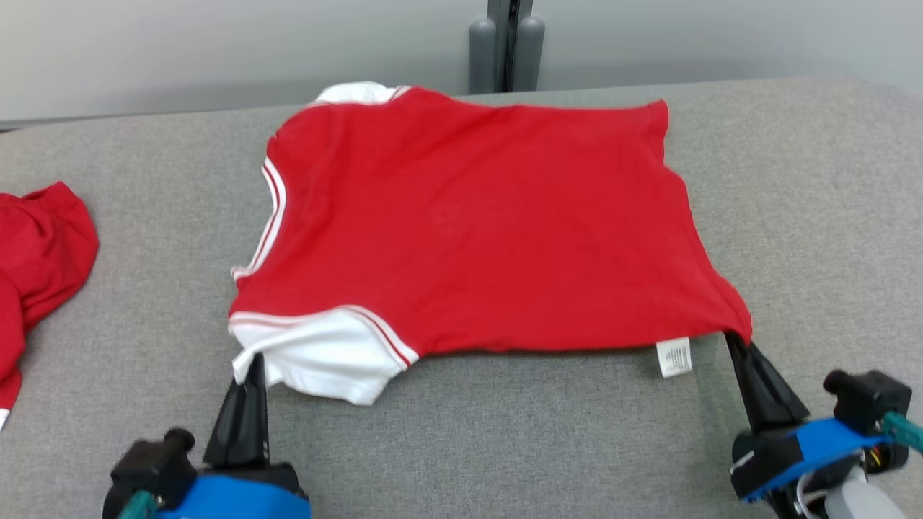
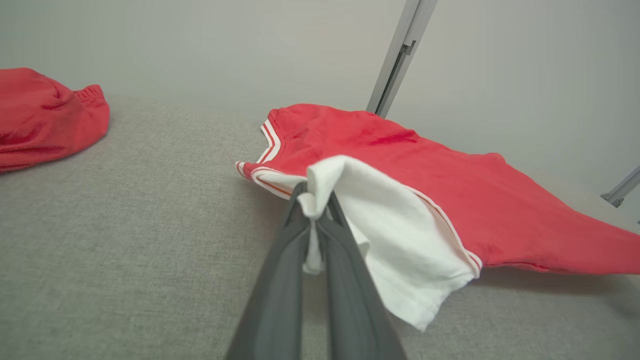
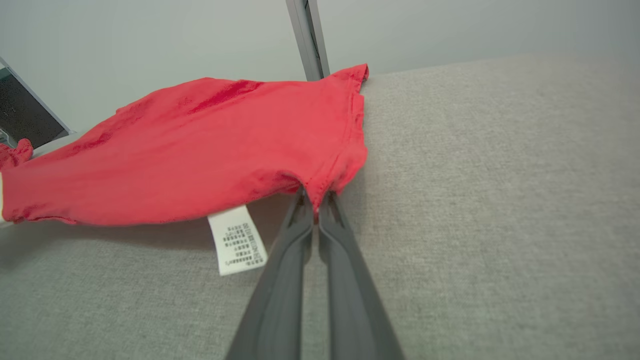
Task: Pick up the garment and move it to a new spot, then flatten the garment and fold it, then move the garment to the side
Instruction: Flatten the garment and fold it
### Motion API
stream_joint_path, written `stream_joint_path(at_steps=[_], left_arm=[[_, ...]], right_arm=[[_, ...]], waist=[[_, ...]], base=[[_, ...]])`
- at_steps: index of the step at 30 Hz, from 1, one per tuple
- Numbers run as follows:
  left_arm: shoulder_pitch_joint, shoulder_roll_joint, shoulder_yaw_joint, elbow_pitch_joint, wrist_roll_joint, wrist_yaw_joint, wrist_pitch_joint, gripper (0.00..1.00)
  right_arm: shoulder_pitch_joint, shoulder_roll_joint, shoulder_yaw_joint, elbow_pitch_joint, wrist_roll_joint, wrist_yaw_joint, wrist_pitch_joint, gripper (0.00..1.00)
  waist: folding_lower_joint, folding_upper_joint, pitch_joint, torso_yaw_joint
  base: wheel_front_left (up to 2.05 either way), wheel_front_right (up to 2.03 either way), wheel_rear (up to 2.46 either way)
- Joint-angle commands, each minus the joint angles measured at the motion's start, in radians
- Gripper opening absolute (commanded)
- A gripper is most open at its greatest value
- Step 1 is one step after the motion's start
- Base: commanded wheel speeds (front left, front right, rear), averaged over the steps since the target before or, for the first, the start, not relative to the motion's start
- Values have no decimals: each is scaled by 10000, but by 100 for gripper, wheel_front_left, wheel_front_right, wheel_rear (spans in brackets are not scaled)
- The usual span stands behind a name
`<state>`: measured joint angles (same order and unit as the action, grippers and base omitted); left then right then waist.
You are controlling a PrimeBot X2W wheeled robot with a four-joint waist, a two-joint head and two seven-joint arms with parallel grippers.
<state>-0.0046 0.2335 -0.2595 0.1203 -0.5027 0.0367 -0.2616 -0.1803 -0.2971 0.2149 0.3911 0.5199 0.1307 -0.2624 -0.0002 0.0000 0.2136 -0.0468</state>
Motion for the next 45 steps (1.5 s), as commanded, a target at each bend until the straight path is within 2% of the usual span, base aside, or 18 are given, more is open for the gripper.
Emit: stream_joint_path(at_steps=[1, 8, 16, 26, 45], left_arm=[[215, 45, -9, -85, 69, 78, -49, 0], [1300, 80, -231, -308, 7, 229, 107, 0], [1643, 135, -361, -540, -85, 288, 340, 0], [966, 344, -501, -259, -24, 0, 411, 0], [-1018, 633, -614, 753, 49, -589, 609, 0]], right_arm=[[295, -72, -62, -99, -101, 1, -37, 0], [1666, 16, -563, -761, -248, 1, 329, 0], [2712, 429, -1233, -1793, -540, 1, 1117, 0], [2226, 524, -1222, -1868, -668, 1, 1680, 0], [662, 246, -844, -1260, -496, 1, 1801, 0]], waist=[[2, 0, -126, -60], [2, 0, -528, 88], [2, 0, -745, 130], [2, 0, -661, 46], [2, 0, -125, 2]], base=[[0, 0, 0], [0, 0, 0], [0, 0, 0], [0, 0, 0], [0, 0, 0]])
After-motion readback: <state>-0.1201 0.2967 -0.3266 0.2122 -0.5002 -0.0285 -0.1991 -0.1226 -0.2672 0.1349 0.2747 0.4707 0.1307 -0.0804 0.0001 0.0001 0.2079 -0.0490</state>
